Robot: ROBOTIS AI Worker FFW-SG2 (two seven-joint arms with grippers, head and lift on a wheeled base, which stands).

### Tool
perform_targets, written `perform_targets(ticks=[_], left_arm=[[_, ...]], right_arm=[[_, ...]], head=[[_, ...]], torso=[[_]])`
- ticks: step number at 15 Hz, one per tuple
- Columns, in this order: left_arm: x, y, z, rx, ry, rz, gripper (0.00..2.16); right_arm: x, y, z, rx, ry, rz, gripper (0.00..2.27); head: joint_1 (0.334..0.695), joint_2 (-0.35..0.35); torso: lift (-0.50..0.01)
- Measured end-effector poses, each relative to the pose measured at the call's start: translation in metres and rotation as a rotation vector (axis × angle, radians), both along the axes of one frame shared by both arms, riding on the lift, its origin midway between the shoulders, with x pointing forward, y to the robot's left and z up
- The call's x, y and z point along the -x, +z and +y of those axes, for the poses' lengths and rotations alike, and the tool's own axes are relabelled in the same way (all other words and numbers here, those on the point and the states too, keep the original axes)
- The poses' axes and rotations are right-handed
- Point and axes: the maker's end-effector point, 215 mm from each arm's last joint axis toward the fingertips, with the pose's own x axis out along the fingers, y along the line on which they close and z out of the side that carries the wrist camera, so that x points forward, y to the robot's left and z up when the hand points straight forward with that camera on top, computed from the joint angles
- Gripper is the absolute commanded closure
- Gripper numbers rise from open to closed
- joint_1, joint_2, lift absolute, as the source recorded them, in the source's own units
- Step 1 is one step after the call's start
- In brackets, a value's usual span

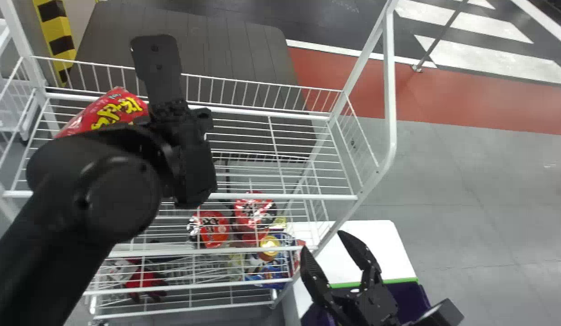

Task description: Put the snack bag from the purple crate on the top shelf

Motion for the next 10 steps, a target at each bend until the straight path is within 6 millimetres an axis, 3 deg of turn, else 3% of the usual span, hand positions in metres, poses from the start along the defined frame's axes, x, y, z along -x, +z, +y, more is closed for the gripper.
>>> perform_targets(ticks=[2, 6, 10], left_arm=[[-0.008, -0.007, 0.012, 0.05, 0.027, 0.035, 0.02], [-0.02, -0.009, 0.01, 0.218, 0.101, 0.018, 0.03], [-0.033, -0.024, 0.02, 0.258, 0.164, 0.027, 0.04]], right_arm=[[-0.001, -0.001, 0.005, -0.002, 0.009, 0.001, 0.09], [-0.002, -0.005, 0.012, -0.006, 0.02, 0.008, 0.1], [-0.003, -0.006, 0.014, -0.008, 0.023, 0.008, 0.1]], head=[[0.695, -0.214], [0.695, -0.204], [0.695, -0.188]], torso=[[0.0], [0.0], [0.0]])
